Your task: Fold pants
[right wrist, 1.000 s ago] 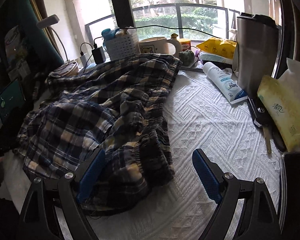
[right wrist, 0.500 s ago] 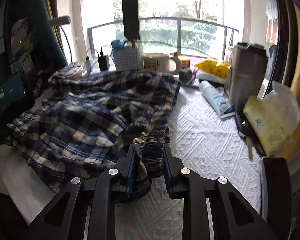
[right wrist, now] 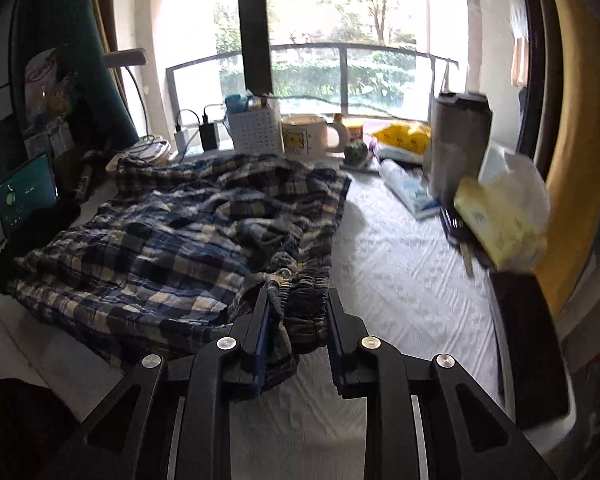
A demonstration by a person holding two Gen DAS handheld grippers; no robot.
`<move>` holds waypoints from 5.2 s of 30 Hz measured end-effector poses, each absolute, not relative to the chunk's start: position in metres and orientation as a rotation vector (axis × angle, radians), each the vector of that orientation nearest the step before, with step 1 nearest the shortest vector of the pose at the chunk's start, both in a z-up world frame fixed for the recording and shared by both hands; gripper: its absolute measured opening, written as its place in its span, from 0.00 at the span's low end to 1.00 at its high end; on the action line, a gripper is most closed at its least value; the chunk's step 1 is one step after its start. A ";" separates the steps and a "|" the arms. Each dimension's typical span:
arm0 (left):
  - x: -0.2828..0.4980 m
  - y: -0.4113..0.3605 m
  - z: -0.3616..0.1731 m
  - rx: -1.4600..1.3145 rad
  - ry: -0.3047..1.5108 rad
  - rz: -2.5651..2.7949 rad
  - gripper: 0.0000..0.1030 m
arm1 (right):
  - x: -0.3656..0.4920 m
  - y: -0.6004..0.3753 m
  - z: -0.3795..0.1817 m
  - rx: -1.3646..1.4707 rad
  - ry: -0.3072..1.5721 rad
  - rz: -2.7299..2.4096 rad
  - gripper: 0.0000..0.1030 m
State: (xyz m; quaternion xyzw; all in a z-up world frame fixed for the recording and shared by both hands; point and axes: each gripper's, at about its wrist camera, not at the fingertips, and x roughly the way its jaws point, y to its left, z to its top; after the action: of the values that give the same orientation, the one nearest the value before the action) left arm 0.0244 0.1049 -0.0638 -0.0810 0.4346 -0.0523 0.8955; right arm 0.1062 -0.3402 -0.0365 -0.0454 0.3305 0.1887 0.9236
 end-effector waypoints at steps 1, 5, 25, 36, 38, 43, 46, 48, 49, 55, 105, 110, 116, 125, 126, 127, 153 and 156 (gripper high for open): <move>0.022 0.104 -0.070 -0.157 0.926 -0.107 0.04 | 0.104 -0.341 -0.044 -0.096 0.693 0.373 0.25; 0.012 0.108 -0.085 -0.115 0.997 -0.090 0.05 | 0.097 -0.350 -0.065 -0.066 0.741 0.338 0.25; 0.111 0.128 -0.062 -0.138 0.789 -0.058 0.52 | 0.115 -0.338 -0.034 -0.133 0.643 0.355 0.69; 0.121 0.122 -0.077 -0.134 0.832 -0.077 0.52 | 0.144 -0.323 -0.041 -0.217 0.692 0.393 0.69; 0.097 0.118 -0.077 -0.113 0.816 -0.092 0.52 | 0.136 -0.331 -0.046 -0.216 0.693 0.390 0.69; 0.050 0.120 -0.081 -0.114 0.800 -0.104 0.65 | 0.115 -0.365 -0.049 -0.146 0.694 0.322 0.69; 0.028 0.123 -0.080 -0.169 0.772 -0.133 0.70 | 0.100 -0.384 -0.050 -0.130 0.687 0.284 0.69; 0.016 0.121 -0.082 -0.203 0.762 -0.156 0.72 | 0.091 -0.390 -0.052 -0.135 0.697 0.269 0.69; 0.009 0.119 -0.083 -0.208 0.761 -0.174 0.74 | 0.087 -0.391 -0.054 -0.142 0.701 0.266 0.69; -0.006 0.093 -0.095 -0.142 0.797 -0.252 0.75 | 0.064 -0.377 -0.077 -0.267 0.716 0.299 0.69; -0.007 0.095 -0.097 -0.081 0.732 -0.247 0.45 | 0.057 -0.359 -0.079 -0.326 0.642 0.345 0.83; -0.006 0.084 -0.086 -0.047 0.678 -0.245 0.66 | 0.048 -0.353 -0.082 -0.349 0.624 0.366 0.83; 0.000 0.074 -0.089 -0.023 0.665 -0.259 0.32 | 0.045 -0.348 -0.085 -0.338 0.610 0.394 0.74; -0.014 0.078 -0.059 -0.102 0.541 -0.312 0.02 | 0.040 -0.347 -0.073 -0.310 0.565 0.414 0.26; -0.015 0.078 -0.053 -0.110 0.525 -0.317 0.02 | 0.039 -0.347 -0.070 -0.305 0.552 0.416 0.26; -0.016 0.079 -0.048 -0.115 0.509 -0.320 0.02 | 0.038 -0.347 -0.066 -0.298 0.533 0.418 0.26; 0.145 0.107 0.047 0.048 0.227 -0.124 0.01 | 0.167 -0.339 0.019 0.044 0.298 0.325 0.25; 0.166 0.113 0.047 0.037 0.240 -0.100 0.01 | 0.192 -0.338 0.022 0.047 0.316 0.317 0.24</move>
State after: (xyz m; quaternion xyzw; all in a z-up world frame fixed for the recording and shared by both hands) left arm 0.1665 0.1128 0.0472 0.0183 0.1195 -0.0500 0.9914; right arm 0.1920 -0.3379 0.0225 0.0232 0.1566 0.1569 0.9748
